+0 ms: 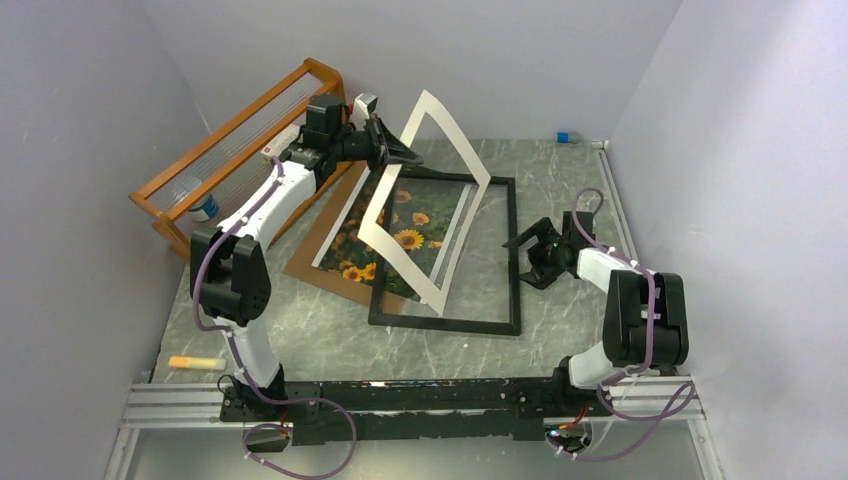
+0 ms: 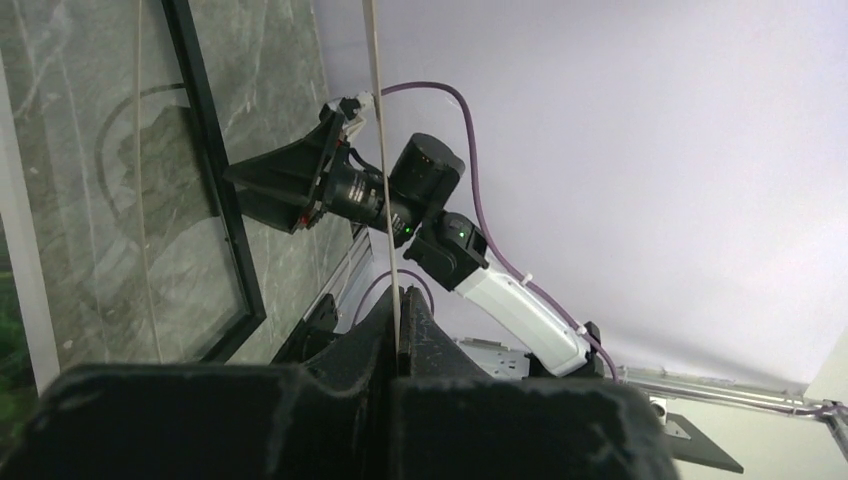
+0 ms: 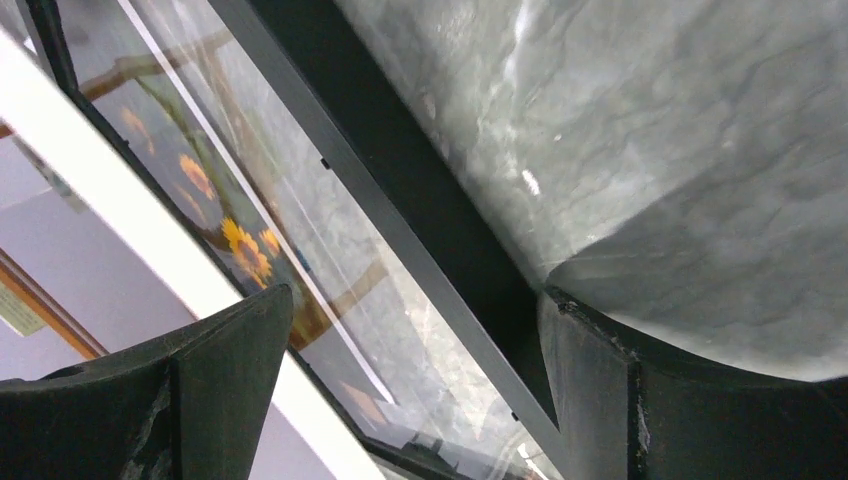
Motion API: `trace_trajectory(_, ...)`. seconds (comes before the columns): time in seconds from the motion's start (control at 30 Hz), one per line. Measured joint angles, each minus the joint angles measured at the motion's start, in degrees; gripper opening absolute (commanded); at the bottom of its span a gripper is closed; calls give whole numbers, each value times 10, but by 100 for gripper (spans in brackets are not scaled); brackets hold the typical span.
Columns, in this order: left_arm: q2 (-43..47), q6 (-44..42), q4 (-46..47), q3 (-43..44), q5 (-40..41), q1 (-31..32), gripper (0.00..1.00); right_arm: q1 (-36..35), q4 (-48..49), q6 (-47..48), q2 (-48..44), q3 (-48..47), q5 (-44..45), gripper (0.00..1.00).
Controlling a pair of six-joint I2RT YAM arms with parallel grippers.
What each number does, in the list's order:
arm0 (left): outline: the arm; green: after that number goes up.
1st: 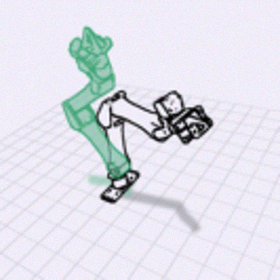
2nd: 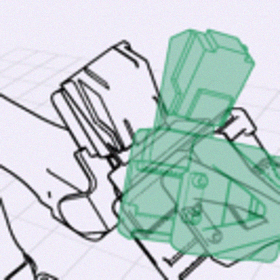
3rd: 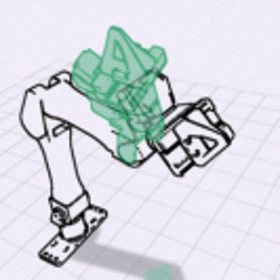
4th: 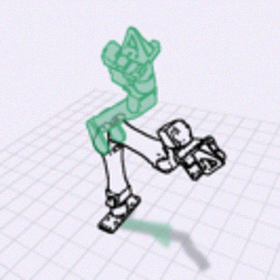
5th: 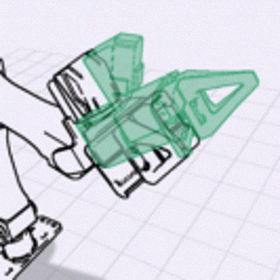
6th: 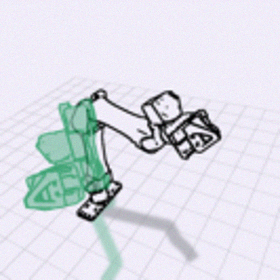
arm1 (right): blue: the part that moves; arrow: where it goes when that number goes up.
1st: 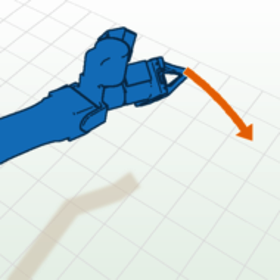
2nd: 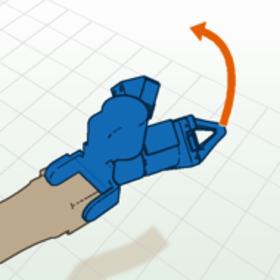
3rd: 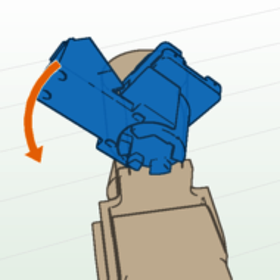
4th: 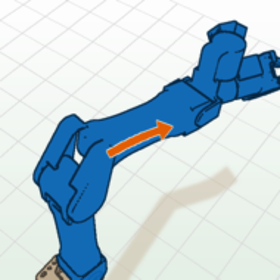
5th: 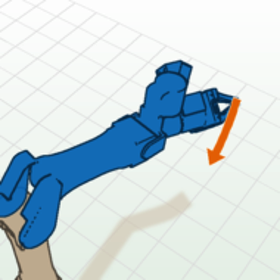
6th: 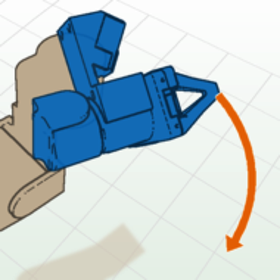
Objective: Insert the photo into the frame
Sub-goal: Move the photo frame to the center of the board, then place the photo frame item in the photo frame.
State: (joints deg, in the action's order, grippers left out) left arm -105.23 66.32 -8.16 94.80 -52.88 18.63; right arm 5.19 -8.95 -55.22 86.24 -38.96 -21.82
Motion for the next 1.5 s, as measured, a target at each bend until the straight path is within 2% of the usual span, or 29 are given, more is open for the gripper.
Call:
trace_trajectory(0.13, 0, 9, 20, -33, 21, 0, 3, -18, -8, -18, -10, 5, 10, 96)
trace_trajectory(0.43, 0, 47, 78, -128, 83, 0, 3, -17, -82, -15, -54, 4, 105, 95)
trace_trajectory(0.83, 4, -23, 101, -249, 174, 0, 3, -16, -95, -1, -55, 3, 125, 93)
trace_trajectory(1.2, -1, -37, 131, -264, 171, 8, 7, -16, -94, 2, -54, 3, 127, 92)
trace_trajectory(1.4, -49, -37, 138, -255, 157, 30, 6, -16, -94, 2, -54, 4, 129, 91)
trace_trajectory(1.5, -65, -37, 129, -254, 155, 37, 12, -16, -94, 3, -54, 3, 129, 91)
